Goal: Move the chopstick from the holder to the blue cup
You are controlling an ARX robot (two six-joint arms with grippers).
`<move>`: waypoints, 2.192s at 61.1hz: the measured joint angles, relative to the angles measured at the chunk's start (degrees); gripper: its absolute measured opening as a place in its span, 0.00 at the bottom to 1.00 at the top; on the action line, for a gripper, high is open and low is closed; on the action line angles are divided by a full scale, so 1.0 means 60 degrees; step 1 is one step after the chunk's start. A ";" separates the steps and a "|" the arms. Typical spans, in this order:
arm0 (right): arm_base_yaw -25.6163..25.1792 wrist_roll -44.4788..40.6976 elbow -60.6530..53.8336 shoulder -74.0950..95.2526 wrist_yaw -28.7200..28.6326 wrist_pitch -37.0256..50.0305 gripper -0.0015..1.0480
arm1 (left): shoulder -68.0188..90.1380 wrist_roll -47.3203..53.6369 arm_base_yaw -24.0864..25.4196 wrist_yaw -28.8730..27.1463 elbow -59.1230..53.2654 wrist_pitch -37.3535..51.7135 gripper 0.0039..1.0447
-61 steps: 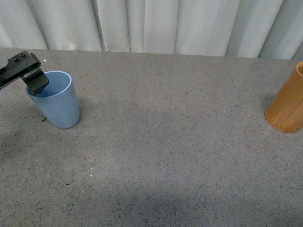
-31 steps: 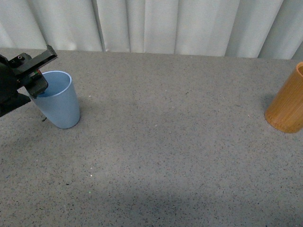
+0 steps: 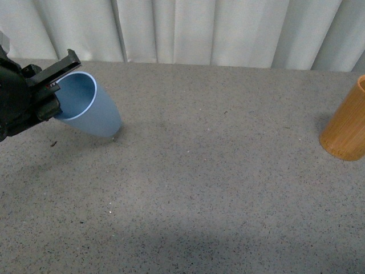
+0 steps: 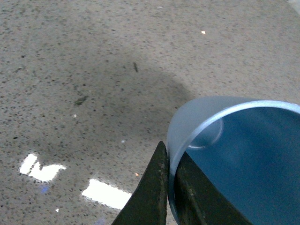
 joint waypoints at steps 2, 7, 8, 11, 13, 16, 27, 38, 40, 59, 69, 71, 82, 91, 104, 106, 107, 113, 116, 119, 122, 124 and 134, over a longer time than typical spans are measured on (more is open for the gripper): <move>0.0000 0.0000 0.0000 0.0000 0.0000 0.0000 0.91 | -0.0138 0.0018 -0.0106 0.0051 0.0000 -0.0066 0.03; 0.0000 0.0000 0.0000 0.0000 0.0000 0.0000 0.91 | -0.0393 0.0117 -0.0430 0.0127 0.0076 -0.0230 0.03; 0.0000 0.0000 0.0000 0.0000 0.0000 0.0000 0.91 | -0.0430 0.0164 -0.0481 0.0131 0.0098 -0.0255 0.03; 0.0000 0.0000 0.0000 0.0000 0.0004 0.0000 0.91 | -0.0514 0.0321 -0.0754 0.0135 0.0222 -0.0353 0.03; 0.0000 0.0000 0.0000 0.0000 0.0004 0.0000 0.91 | -0.0543 0.0386 -0.0929 0.0124 0.0321 -0.0419 0.03; 0.0000 0.0000 0.0000 0.0000 0.0000 0.0000 0.91 | -0.0543 0.0492 -0.1158 0.0109 0.0444 -0.0495 0.03; 0.0000 0.0000 0.0000 0.0000 0.0000 0.0000 0.91 | -0.0455 0.0885 -0.2102 -0.0175 0.0838 -0.0707 0.03; 0.0000 0.0000 0.0000 0.0000 0.0004 0.0000 0.91 | 0.0463 0.1177 -0.3304 -0.0495 0.1333 -0.0947 0.03; 0.0000 -0.0004 0.0000 0.0000 -0.0018 0.0000 0.91 | 0.0667 0.1209 -0.3486 -0.0433 0.1399 -0.0947 0.03; 0.0000 0.0000 0.0000 0.0000 0.0025 0.0000 0.91 | 0.1286 0.1271 -0.4036 -0.0554 0.1541 -0.0994 0.03; 0.0000 0.0000 0.0000 0.0000 0.0004 0.0000 0.91 | 0.1450 0.1257 -0.4153 -0.0601 0.1749 -0.1078 0.03; 0.0000 -0.0004 0.0000 0.0000 -0.0011 0.0000 0.91 | 0.1461 0.1260 -0.4182 -0.0645 0.1770 -0.1122 0.03; 0.0000 0.0000 0.0000 0.0000 0.0000 0.0000 0.91 | 0.1523 0.1264 -0.4309 -0.0699 0.1931 -0.1184 0.03; 0.0000 0.0000 0.0000 0.0000 0.0004 0.0000 0.91 | 0.1552 0.1271 -0.4397 -0.0696 0.2007 -0.1231 0.03; 0.0000 -0.0004 0.0000 0.0000 0.0004 0.0000 0.91 | 0.1541 0.1271 -0.4375 -0.0667 0.2036 -0.1235 0.32; 0.0000 0.0000 0.0000 0.0000 0.0000 0.0000 0.91 | 0.1530 0.1268 -0.4371 -0.0663 0.2036 -0.1249 0.37; 0.0000 -0.0004 0.0000 0.0000 0.0000 0.0000 0.91 | 0.1523 0.1264 -0.4371 -0.0652 0.2040 -0.1249 0.39; 0.0000 0.0000 0.0000 0.0000 0.0004 0.0000 0.91 | 0.1402 0.1260 -0.4393 -0.0514 0.2080 -0.1275 0.54; 0.0000 0.0000 0.0000 0.0000 0.0004 0.0000 0.91 | 0.1319 0.1249 -0.4411 -0.0444 0.2135 -0.1319 0.61; 0.0000 0.0000 0.0000 0.0000 0.0004 0.0000 0.91 | 0.1228 0.1235 -0.4419 -0.0379 0.2189 -0.1319 0.68; 0.0000 0.0000 0.0000 0.0000 0.0004 0.0000 0.91 | 0.1111 0.1220 -0.4419 -0.0364 0.2229 -0.1319 0.75; 0.0000 0.0000 0.0000 0.0000 0.0004 0.0000 0.91 | 0.1035 0.1195 -0.4419 -0.0361 0.2251 -0.1326 0.80; 0.0000 0.0000 0.0000 0.0000 0.0004 0.0000 0.91 | 0.0710 0.1126 -0.4331 -0.0393 0.2350 -0.1479 0.94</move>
